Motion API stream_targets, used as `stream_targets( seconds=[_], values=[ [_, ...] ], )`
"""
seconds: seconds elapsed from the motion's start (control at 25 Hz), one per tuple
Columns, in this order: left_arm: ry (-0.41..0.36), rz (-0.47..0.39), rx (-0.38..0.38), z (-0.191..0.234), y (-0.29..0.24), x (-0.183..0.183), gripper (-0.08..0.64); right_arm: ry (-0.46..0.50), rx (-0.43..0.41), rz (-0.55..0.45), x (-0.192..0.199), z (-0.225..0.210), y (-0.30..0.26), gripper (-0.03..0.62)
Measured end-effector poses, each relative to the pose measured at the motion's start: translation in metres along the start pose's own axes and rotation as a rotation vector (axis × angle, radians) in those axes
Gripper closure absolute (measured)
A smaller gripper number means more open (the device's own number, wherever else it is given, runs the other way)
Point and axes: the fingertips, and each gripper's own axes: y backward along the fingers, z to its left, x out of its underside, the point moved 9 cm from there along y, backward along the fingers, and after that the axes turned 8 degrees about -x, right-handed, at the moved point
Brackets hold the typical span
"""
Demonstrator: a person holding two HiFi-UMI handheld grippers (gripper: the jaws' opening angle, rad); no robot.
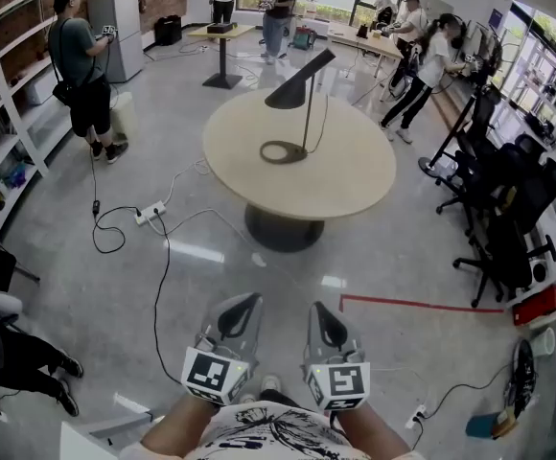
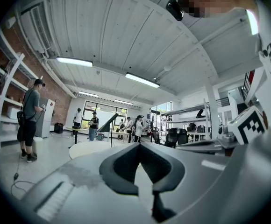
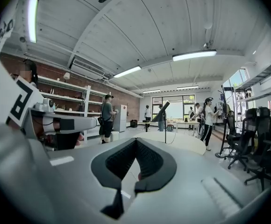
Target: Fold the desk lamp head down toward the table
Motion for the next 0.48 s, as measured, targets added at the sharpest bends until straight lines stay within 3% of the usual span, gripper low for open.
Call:
stream_targets(
  seconds=[0.08, 0.48],
  values=[
    [-0.043, -0.007, -0.005, -0.0006, 0.0002, 0.0007, 0.558, 0.005, -0.001, 0.003, 0.0006, -0.0002, -0.0007, 0.584],
    [-0.008, -0.004, -0.005, -0.0026, -0.003, 0.0029, 0.558, 0.026, -0.007, -0.013, -0.0013, -0.0026, -0.0013, 0.584]
  ],
)
